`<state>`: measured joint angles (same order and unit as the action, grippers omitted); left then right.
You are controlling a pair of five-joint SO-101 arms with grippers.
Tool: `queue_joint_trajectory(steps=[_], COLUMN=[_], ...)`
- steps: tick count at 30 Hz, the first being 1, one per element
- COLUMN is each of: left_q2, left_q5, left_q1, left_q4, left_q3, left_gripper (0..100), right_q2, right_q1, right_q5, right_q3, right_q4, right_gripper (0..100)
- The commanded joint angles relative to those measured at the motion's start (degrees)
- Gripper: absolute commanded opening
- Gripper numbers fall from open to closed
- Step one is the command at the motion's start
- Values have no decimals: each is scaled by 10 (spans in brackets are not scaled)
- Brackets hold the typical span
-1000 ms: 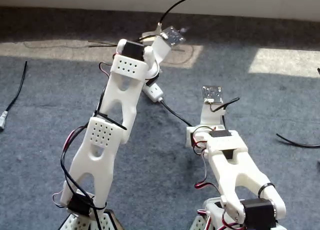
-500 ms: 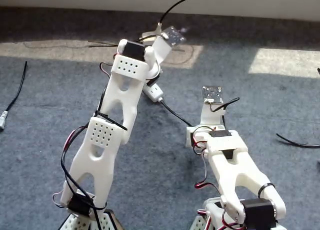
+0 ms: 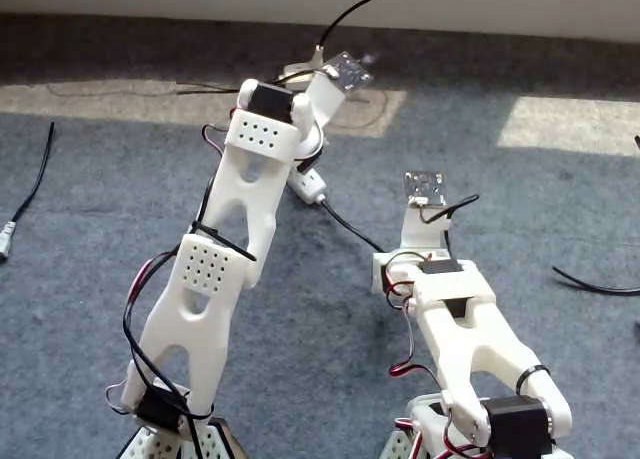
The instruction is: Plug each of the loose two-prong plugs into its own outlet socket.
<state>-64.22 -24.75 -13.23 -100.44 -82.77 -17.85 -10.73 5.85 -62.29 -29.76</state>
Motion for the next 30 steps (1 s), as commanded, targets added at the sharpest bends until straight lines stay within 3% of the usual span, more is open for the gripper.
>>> queue_joint_trajectory(steps=[1, 7, 18, 30], left_q2=[10, 8, -92, -106], left_q5=[3, 34, 35, 21], left_q1=[1, 0, -2, -3], left_q4=[6, 9, 9, -5], left_q3=[-3, -1, -7, 13], left_gripper=[5, 5, 5, 5], right_q2=[-11, -11, -11, -11], right_q1=[11, 11, 11, 11], right_q5=[2, 2, 2, 2], right_q3=[1, 1, 0, 0], right_q4=[8, 8, 8, 8], right_gripper=[235, 235, 235, 235])
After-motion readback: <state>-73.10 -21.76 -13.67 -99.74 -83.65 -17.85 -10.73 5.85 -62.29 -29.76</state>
